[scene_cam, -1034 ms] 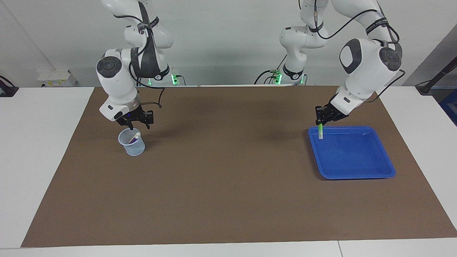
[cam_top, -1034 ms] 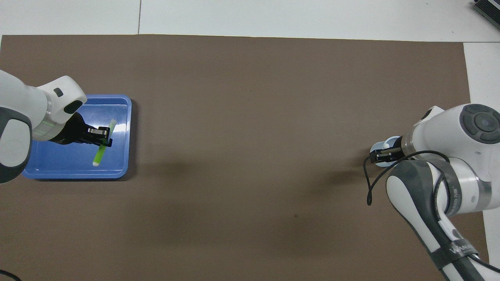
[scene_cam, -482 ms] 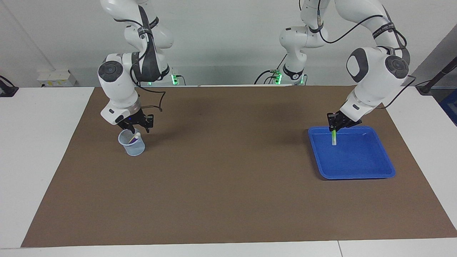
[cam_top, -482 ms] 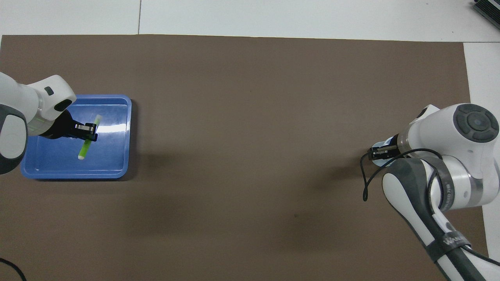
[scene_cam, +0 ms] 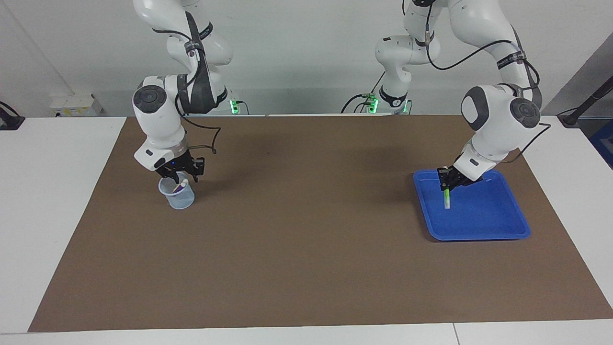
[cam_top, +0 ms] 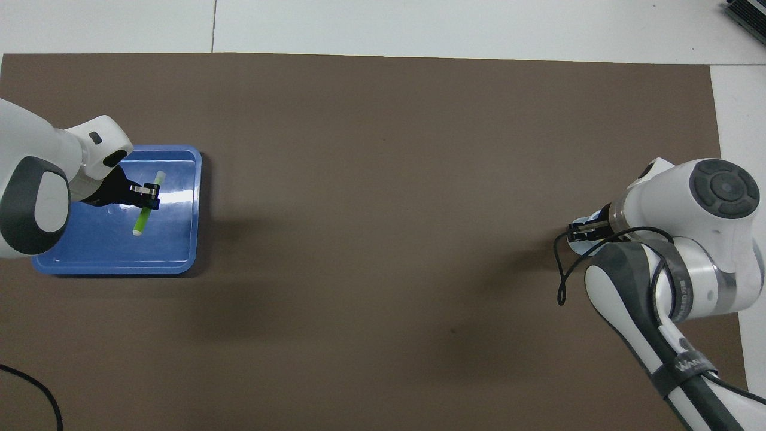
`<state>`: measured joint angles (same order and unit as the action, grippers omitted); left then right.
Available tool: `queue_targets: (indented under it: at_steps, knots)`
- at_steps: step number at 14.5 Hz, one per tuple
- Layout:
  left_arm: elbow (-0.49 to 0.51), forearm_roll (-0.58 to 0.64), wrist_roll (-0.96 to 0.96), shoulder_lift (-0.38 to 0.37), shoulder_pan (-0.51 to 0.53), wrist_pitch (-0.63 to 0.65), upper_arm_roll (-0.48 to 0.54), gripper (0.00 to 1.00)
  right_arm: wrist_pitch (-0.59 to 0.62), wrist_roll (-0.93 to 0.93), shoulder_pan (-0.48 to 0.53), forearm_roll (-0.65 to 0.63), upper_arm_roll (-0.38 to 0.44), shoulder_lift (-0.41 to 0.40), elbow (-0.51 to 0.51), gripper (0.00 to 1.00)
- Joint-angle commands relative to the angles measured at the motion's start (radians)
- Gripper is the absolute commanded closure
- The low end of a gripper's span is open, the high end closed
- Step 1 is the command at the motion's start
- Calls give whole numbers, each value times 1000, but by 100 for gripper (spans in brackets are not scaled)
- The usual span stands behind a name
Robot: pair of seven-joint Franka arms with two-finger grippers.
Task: Right arm passes pens to left for tray arrangement
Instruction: 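Lower the green pen into the blue tray with the left gripper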
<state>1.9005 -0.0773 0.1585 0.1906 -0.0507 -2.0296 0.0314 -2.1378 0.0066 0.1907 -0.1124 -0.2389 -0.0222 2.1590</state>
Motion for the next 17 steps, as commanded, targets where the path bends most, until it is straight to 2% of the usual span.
queue_targets:
  at_steps: [1, 7, 10, 13, 17]
  knots:
    - [15, 21, 27, 26, 23, -58, -8, 100, -16, -13, 29, -24, -13, -5, 2, 53]
    - [40, 21, 32, 82, 31, -139, -8, 100, -16, -13, 30, -23, -13, -5, 2, 61]
    - [81, 21, 32, 87, 32, -195, -8, 100, -13, -11, 29, -24, -14, -4, 2, 77]
    - [89, 21, 29, 87, 29, -120, -8, 100, 7, -17, 29, -23, -13, -2, -1, 100]
    - [103, 21, 19, 84, 23, -116, -8, 100, 91, -39, 29, -26, -13, 2, -50, 100]
